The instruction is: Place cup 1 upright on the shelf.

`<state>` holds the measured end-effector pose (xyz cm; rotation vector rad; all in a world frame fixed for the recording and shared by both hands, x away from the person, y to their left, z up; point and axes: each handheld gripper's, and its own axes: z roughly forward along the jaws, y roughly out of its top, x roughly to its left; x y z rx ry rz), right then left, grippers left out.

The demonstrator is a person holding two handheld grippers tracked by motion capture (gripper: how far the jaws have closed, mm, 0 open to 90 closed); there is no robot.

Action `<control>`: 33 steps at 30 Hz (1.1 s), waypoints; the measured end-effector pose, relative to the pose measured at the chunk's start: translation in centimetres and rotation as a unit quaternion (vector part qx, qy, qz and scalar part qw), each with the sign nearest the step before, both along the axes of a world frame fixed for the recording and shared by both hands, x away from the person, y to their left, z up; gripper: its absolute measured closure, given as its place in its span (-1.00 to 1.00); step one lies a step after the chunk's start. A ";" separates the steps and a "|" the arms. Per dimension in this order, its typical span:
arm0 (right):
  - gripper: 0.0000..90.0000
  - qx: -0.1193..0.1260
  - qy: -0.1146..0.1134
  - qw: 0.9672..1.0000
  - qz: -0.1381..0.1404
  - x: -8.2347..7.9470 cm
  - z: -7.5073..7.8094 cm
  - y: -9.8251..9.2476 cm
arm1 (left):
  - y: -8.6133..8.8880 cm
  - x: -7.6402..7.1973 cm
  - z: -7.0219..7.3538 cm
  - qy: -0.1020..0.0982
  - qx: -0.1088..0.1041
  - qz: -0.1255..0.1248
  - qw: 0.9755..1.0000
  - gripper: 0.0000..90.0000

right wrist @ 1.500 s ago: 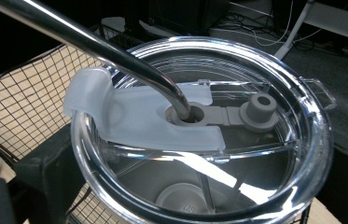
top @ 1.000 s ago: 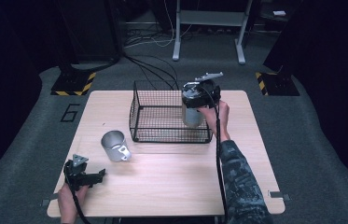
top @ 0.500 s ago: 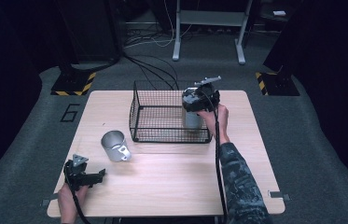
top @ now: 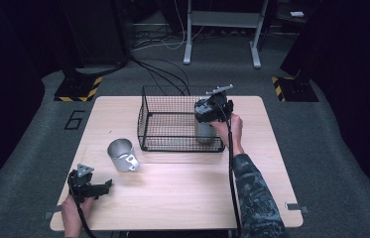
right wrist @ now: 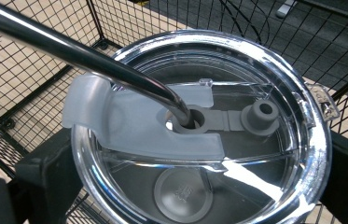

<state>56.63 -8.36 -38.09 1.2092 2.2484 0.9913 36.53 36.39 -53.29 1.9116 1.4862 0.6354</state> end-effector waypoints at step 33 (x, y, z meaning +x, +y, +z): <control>-1.00 0.006 -0.015 1.000 0.006 -1.6 2.8 -1.2 | 0.0 0.0 0.0 -0.002 0.001 0.000 1.000 -1.00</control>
